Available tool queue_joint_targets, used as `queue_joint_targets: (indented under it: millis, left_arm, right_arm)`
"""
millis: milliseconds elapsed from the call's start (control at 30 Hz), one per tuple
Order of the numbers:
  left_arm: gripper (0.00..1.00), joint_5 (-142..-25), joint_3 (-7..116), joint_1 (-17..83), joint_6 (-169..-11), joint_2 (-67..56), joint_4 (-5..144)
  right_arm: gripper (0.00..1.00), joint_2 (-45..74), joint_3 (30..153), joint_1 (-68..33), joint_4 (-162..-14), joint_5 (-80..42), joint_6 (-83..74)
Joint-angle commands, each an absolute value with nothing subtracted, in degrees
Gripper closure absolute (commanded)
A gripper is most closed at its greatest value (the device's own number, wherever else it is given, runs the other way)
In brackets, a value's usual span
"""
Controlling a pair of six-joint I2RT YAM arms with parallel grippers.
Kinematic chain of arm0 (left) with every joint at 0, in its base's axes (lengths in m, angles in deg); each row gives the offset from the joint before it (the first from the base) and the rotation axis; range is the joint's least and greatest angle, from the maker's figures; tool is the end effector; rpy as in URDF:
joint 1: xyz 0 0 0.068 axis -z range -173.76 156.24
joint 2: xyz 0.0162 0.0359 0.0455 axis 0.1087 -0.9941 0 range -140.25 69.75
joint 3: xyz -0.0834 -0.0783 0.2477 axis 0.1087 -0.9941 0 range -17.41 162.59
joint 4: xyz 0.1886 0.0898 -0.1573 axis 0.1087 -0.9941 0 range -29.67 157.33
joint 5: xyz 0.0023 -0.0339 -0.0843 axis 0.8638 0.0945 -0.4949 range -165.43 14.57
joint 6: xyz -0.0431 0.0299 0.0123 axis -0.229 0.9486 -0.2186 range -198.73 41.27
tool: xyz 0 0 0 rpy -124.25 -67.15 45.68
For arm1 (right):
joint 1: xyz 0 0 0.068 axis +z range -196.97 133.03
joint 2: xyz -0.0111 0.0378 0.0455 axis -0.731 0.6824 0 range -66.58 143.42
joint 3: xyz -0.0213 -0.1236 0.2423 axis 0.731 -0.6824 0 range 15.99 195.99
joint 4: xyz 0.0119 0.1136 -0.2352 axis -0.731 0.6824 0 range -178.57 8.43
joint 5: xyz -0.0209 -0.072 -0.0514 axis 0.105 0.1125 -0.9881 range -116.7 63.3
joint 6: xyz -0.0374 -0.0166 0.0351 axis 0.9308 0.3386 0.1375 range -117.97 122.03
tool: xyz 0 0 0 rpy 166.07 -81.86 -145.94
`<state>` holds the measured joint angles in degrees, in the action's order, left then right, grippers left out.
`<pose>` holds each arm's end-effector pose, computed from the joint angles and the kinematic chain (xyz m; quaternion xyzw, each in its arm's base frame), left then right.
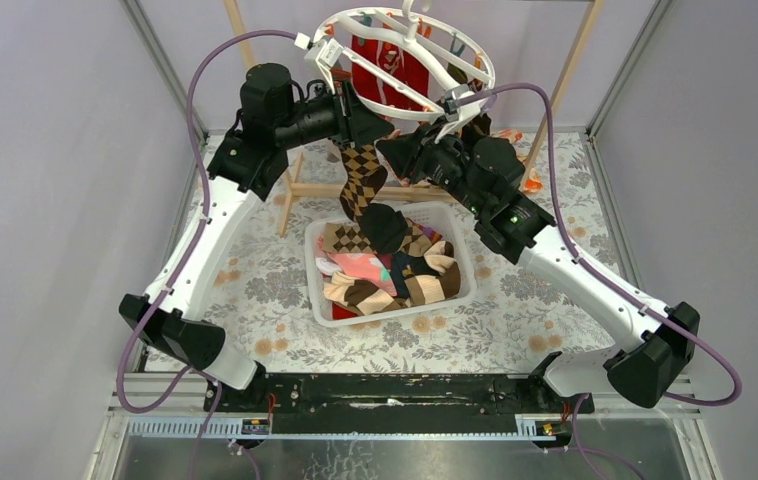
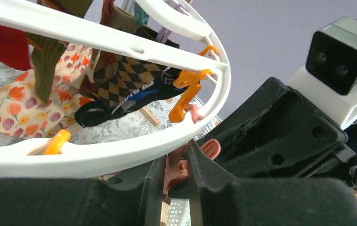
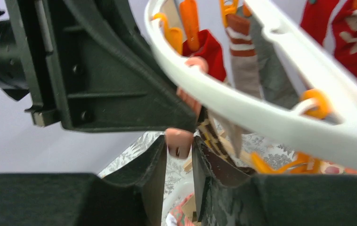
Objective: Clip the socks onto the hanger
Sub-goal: Open the clamp at the hanger.
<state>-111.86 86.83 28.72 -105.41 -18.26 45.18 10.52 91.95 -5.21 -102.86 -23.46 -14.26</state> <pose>0.2981 -0.1462 0.4930 0.1833 0.7126 -0.4758 0.4819 0.2328 0.2107 0.4509 -0.1586 0.6012 0.3953 0.6762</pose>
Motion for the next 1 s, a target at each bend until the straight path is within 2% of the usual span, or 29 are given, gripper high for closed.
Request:
queue_joint_targets:
  millis: [0,100,167,233,300,500,733,867,967]
  left_arm:
    - [0.79,-110.5,85.6,29.0,-106.0,-18.2,52.0]
    - [0.88,-110.1,84.0,29.0,-106.8,-17.0,53.2]
    - [0.89,-110.5,83.5,28.8,-107.8,-16.6,53.3]
    - [0.89,-111.2,83.1,28.4,-109.0,-16.4,53.3]
    - [0.90,-111.9,82.8,27.8,-110.7,-16.2,53.5]
    - [0.89,-114.0,80.8,26.5,-116.3,-15.1,54.5]
    - [0.90,-111.7,77.0,26.5,-119.5,-13.1,56.1]
    - [0.90,-109.7,76.5,26.4,-120.9,-13.3,56.2]
    - [0.90,-109.8,76.7,26.4,-122.3,-13.6,56.8]
  right_arm:
    - [0.62,9.5,90.5,-3.8,-106.8,-18.8,-15.6]
    - [0.41,7.4,87.3,-3.8,-109.2,-21.0,-17.2]
    - [0.29,5.7,84.2,-3.9,-111.9,-23.0,-18.2]
    - [0.22,3.7,80.6,-3.9,-115.7,-24.6,-18.7]
    - [0.21,2.0,76.7,-3.9,-121.4,-25.9,-19.4]
    - [0.29,0.9,69.2,-3.9,-134.7,-29.1,-20.5]
    - [0.29,4.7,71.8,-1.7,-139.1,-30.4,-17.8]
    - [0.26,7.2,74.9,1.7,-137.6,-34.5,-11.6]
    - [0.28,8.4,76.4,3.0,-137.2,-38.6,-8.2]
